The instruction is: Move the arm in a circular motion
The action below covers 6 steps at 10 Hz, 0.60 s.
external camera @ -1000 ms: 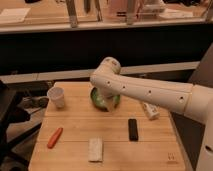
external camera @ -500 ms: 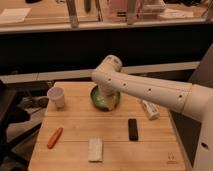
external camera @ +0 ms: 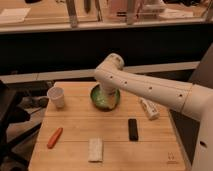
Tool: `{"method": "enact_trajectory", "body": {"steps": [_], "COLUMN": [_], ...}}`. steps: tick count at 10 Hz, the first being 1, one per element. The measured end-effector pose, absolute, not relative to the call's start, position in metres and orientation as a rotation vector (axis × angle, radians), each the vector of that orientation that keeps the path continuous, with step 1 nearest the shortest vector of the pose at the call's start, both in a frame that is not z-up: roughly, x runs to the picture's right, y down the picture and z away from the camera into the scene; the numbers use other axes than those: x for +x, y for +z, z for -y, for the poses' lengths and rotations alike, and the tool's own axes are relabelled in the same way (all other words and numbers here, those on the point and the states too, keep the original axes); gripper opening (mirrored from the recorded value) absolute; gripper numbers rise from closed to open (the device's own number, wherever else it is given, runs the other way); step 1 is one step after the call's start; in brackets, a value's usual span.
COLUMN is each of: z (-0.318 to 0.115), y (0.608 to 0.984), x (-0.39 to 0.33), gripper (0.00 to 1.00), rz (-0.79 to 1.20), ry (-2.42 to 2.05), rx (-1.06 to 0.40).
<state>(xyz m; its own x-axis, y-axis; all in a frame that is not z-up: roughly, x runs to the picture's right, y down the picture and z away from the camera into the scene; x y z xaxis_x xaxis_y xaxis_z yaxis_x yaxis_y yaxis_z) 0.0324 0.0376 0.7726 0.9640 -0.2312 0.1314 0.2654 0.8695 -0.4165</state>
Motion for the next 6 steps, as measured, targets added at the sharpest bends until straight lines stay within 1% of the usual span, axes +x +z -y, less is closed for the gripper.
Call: {"method": "enact_trajectory", "body": {"steps": [6], "z": [-0.038], "y": [0.770], "x": [0.054], "gripper": [0.80], "rz": [0.084], "ry": [-0.204], "rx": [-0.465]}}
